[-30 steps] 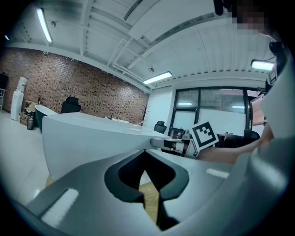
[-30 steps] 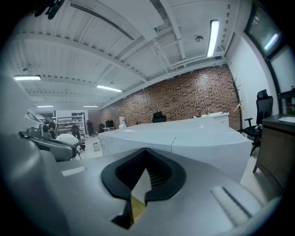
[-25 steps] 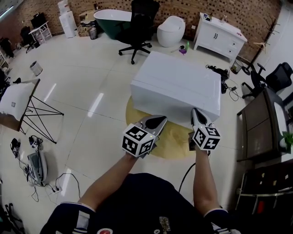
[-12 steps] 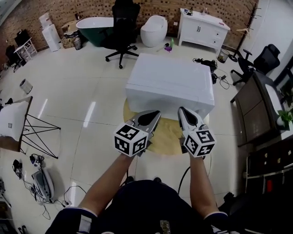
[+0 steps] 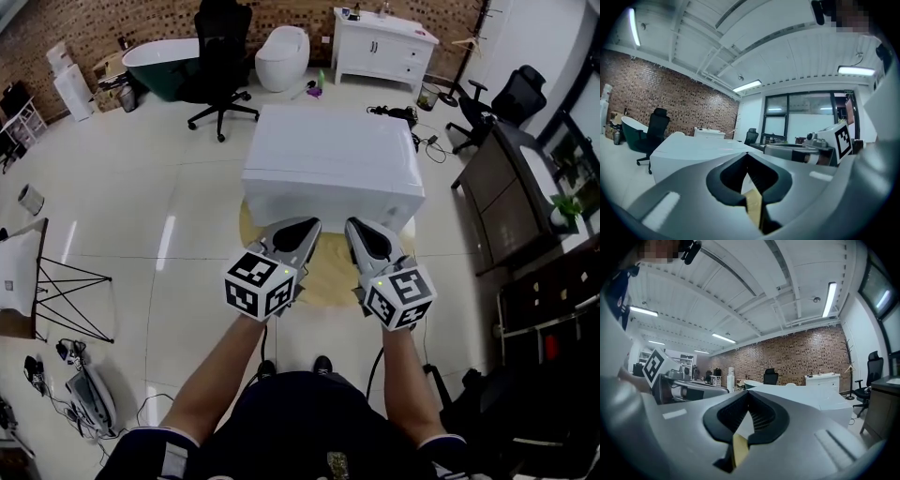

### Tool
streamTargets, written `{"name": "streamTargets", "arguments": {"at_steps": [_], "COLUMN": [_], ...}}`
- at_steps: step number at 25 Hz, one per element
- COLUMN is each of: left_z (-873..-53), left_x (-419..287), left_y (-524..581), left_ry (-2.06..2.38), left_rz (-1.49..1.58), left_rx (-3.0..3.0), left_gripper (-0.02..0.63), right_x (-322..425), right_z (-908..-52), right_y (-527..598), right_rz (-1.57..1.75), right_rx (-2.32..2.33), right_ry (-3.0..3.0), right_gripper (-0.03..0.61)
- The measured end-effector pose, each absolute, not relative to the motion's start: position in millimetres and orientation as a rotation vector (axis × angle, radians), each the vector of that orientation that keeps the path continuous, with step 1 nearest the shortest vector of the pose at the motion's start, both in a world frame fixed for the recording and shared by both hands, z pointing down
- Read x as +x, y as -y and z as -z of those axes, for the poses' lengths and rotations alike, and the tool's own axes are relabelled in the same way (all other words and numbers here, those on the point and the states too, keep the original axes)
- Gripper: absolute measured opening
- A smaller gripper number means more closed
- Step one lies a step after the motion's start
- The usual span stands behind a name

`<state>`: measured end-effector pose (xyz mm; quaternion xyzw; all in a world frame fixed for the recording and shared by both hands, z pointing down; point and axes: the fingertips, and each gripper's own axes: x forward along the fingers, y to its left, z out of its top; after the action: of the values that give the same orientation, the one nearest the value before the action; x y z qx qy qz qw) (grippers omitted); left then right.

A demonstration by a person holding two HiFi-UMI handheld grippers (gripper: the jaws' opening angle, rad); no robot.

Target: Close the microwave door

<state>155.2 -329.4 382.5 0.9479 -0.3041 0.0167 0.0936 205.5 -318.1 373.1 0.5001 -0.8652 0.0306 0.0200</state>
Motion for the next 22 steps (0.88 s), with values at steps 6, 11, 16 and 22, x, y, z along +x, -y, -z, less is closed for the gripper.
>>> {"name": "streamTargets", "arguments": {"at_steps": [6,11,16,22], "left_z": [-380.0,-380.2,-381.2,-381.3], "left_x": [156.9,160.7,161.9,163.1], "left_y": [327.0,325.3,324.6,320.6], "left_ry": [0.878,0.87,0.859,0.86], "left_rz": [-0.024,-0.018,-0.015,-0.02], "left_rx": [2.809,2.805,2.797,2.798], "left_gripper": [0.012,0.012,0.012,0.012], "right_x": [206.9,207.9,207.5,207.4], "right_z": [-371.9,-373.1,-374.8,-377.1], "right_y": [313.7,313.0,312.9,310.6], "right_rz": [-0.104,-0.118,-0.125,-0.131], "right_rx": [1.568,1.564,1.559,1.554], "right_ry": [2.676,2.683,2.678,2.674], "right_gripper": [0.002,0.002,0.0,0.0]}}
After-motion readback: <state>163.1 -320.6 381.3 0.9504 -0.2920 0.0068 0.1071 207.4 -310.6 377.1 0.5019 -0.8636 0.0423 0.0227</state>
